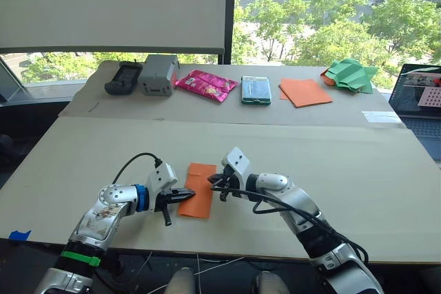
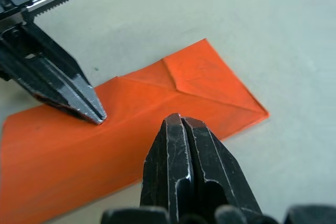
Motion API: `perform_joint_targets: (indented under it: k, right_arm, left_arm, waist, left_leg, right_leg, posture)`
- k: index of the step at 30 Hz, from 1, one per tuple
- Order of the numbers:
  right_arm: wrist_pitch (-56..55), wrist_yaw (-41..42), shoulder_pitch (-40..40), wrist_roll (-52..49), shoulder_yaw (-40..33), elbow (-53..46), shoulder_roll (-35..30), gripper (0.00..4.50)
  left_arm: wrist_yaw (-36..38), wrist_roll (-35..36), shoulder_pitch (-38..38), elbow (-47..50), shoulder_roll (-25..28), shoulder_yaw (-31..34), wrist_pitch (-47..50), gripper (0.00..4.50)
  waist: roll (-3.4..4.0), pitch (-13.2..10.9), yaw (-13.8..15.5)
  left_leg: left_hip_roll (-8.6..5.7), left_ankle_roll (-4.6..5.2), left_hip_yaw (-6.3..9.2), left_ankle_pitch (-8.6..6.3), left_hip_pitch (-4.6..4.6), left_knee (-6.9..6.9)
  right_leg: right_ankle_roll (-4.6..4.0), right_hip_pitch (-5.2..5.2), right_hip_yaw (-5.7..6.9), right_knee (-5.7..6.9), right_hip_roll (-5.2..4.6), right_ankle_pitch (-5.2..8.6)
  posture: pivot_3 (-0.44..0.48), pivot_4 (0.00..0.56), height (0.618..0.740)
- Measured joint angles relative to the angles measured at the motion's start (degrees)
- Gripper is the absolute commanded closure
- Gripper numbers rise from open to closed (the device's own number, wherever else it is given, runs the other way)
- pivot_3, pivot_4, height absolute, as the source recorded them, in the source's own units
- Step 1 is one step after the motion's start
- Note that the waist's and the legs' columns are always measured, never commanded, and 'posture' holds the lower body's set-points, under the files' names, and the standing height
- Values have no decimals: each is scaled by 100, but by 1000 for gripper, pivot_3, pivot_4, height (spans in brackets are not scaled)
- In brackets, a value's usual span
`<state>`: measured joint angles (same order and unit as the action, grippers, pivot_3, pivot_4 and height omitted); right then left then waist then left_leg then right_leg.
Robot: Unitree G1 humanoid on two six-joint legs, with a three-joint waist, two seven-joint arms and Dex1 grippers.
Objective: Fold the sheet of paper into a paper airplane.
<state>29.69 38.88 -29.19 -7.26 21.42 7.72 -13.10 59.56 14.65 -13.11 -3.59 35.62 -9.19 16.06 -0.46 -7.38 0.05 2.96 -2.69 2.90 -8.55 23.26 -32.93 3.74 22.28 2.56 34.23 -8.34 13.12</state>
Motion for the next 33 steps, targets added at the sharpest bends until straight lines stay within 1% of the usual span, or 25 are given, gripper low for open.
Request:
perform_joint_targets:
  k: [6,14,17,21,29,33]
  right_arm:
    - [-676,356,-317,142,5,875,56,4450]
    - [-1306,370,-794,178,-192,1985,268,4450]
    - [-1470,393,-852,207,-215,2168,277,4450]
    - [-1545,524,-651,212,-212,1997,266,4450]
    - [-1212,962,147,210,1,786,135,4450]
    - [-965,1110,371,208,96,400,54,4450]
  left_arm:
    - [8,-51,4,12,2,5,13,4500]
    - [-13,-53,181,210,7,44,57,4500]
    - [-17,-51,237,290,10,58,110,4500]
    - [-9,-50,261,322,15,75,150,4500]
    - [23,-49,288,344,71,106,191,4500]
    - [39,-49,284,345,78,106,213,4500]
  waist:
    - [7,6,-27]
    - [17,14,-67]
    - [19,17,-66]
    - [21,26,-69]
    - [25,37,-83]
    - [25,38,-84]
  left_leg:
    - [-1,9,-1,6,-8,0]
    - [-1,8,0,5,-10,-1]
    - [-1,9,0,6,-11,-1]
    - [-1,9,0,6,-12,-1]
    - [0,1,1,1,-21,0]
    - [0,-1,1,0,-22,0]
  right_leg:
    - [0,-2,-4,6,0,0]
    - [-1,-2,-5,18,0,1]
    - [-5,-2,-5,22,1,3]
    - [-10,-2,-5,24,0,7]
    - [-15,-2,-6,35,0,18]
    - [-16,-2,-7,34,0,19]
  posture:
    - [0,150,702]
    - [0,150,702]
    - [0,150,702]
    - [0,150,702]
    - [0,150,702]
    - [0,150,702]
